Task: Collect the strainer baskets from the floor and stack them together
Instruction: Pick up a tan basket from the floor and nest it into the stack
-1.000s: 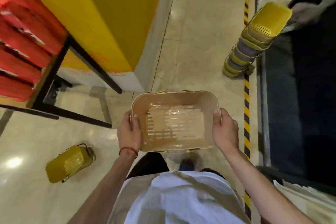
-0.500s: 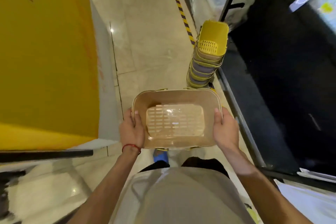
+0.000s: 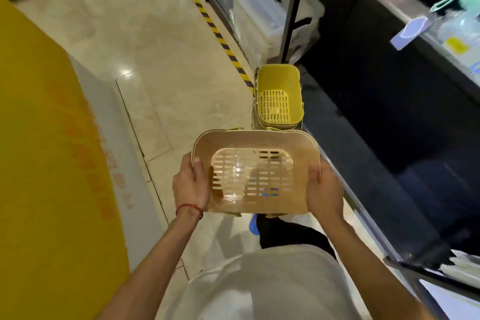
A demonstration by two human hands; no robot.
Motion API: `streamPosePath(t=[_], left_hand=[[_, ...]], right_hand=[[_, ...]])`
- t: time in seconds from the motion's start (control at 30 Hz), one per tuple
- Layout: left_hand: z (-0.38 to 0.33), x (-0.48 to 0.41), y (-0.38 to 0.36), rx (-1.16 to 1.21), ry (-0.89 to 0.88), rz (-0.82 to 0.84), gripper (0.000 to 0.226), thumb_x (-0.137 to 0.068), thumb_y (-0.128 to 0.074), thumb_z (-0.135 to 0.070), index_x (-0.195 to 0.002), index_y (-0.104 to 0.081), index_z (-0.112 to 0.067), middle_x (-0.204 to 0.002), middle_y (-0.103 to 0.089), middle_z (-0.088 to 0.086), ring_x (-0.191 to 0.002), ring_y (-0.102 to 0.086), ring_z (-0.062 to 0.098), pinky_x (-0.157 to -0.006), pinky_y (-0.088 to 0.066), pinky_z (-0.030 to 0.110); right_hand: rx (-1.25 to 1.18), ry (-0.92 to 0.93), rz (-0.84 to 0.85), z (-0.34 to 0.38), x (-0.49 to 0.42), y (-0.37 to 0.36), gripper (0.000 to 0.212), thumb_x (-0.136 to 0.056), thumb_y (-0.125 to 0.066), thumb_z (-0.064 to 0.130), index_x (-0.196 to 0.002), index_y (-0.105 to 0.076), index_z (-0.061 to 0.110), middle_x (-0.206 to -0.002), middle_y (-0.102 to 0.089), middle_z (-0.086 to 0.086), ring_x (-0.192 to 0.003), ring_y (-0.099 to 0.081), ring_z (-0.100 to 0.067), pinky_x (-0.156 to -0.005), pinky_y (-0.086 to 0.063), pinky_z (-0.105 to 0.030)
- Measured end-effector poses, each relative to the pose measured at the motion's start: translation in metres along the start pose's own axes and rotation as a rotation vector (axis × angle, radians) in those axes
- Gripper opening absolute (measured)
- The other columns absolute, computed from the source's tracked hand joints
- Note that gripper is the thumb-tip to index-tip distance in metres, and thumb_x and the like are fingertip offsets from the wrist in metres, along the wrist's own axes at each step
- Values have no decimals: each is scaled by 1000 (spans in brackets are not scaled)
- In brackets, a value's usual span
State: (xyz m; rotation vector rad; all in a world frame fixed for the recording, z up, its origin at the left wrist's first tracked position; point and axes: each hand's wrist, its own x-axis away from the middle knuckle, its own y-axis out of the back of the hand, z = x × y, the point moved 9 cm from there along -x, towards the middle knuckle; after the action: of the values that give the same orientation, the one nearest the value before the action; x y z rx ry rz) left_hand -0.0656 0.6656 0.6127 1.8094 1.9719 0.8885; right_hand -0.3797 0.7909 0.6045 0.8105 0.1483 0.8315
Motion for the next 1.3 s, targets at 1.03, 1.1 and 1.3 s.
streamPosePath(t=[1.03,1.1,1.3], left_hand=[[-279,-336,-249,-298,-846,810,31,-104,-36,-36,-113,-57,-16,-91,-69,12,-83,-62,36,-67,-38,32],[-285,-328,-259,-299,-886,832,28,-104,-36,-35,-105,-56,-15,-89,-68,12,-82,-61,36,-66,-38,33],[-298,-310,-289,-356,-950,880,31,-103,-39,-33,-105,-56,-8,-91,-69,18,-85,-62,39,-68,-39,33]], right_hand=[[-277,-752,-669,93,-141,-72,37,-107,-33,39,-116,-61,15,-89,-65,4,-76,-61,-15,-62,-42,-20],[-258,-788,-719,87,-134,-73,39,-107,-32,39,-116,-61,14,-88,-66,1,-77,-64,-20,-63,-44,-27],[-296,-859,-770,77,-125,-82,34,-108,-34,33,-115,-60,12,-91,-70,-7,-80,-63,-28,-69,-45,-34]])
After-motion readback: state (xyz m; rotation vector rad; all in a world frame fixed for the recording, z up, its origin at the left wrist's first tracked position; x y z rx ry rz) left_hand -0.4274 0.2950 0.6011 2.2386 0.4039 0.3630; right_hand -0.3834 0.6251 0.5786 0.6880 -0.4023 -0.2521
